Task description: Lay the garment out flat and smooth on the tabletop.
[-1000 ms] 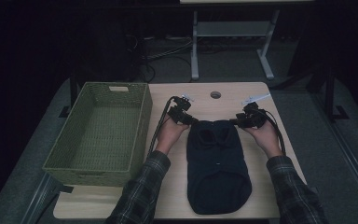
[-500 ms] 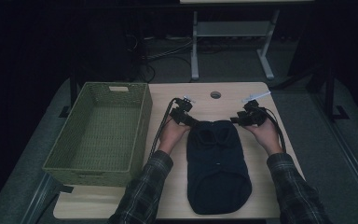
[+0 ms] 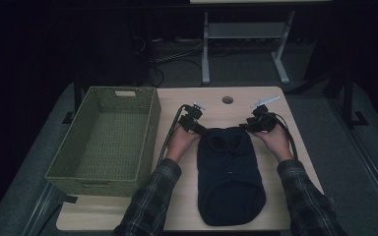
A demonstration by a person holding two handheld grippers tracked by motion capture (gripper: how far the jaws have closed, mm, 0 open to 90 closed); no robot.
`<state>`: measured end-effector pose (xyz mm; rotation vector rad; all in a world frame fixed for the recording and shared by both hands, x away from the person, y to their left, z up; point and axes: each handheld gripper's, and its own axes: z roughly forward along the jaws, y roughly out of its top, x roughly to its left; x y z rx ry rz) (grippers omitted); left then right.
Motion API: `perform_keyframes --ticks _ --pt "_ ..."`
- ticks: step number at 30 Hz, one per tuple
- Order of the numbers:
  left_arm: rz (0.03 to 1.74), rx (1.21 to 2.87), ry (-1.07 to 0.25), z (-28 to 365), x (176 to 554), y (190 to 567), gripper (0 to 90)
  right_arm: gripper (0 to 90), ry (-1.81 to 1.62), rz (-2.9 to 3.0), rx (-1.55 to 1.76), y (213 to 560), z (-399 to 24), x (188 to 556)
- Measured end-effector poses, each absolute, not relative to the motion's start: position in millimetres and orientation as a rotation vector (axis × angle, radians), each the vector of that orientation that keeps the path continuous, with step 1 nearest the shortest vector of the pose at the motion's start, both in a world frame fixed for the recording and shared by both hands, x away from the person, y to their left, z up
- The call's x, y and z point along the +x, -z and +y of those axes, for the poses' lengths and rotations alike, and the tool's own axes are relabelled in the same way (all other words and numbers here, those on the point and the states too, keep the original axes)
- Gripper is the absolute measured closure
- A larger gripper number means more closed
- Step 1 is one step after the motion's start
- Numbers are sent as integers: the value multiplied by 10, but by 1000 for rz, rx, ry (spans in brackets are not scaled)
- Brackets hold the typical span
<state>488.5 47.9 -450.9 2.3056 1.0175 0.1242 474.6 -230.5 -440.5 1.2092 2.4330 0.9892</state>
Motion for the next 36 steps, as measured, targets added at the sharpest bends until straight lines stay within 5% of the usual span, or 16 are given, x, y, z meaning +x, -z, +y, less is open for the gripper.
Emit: perform_keyframes --ticks 12,18,27,36 --pt "996 2283 -56 444 4863 4569 626 511 -988 2471 1232 4470 -2377 4724" --pt "982 2287 -8 443 4874 4577 778 615 -975 2531 1244 4579 -2365 4758" --pt "940 2358 -70 381 4848 4529 813 789 -1022 2571 1287 4642 -2381 4772" --pt "899 2334 -136 374 4739 4317 817 803 -964 2540 1238 4424 -2363 4664"
